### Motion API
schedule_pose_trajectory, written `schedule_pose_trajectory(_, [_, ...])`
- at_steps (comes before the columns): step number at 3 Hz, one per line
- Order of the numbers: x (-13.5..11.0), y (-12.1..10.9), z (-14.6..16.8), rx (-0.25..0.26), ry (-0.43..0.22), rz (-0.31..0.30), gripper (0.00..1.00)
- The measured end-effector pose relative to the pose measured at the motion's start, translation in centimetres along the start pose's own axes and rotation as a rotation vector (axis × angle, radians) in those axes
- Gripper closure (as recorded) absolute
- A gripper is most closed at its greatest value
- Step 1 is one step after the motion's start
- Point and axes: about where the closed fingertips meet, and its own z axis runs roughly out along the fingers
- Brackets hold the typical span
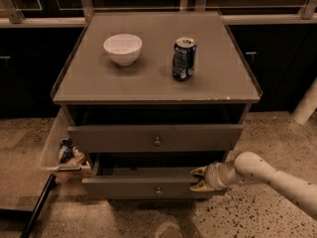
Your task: Open middle drawer
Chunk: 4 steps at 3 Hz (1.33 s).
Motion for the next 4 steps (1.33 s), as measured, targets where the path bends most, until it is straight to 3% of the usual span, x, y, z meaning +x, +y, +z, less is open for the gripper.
schedule_pose_trajectory(2, [0.0,0.0,0.0,0.0,0.0,0.0,0.58])
schedule_pose_trajectory(3, [-0.2,1.6,0.1,-0.034,-0.03,-0.018,0.45])
schedule_pose_trajectory(4, [-0.5,2.6,-0.1,-0.045,-0.046,-0.02,0.64])
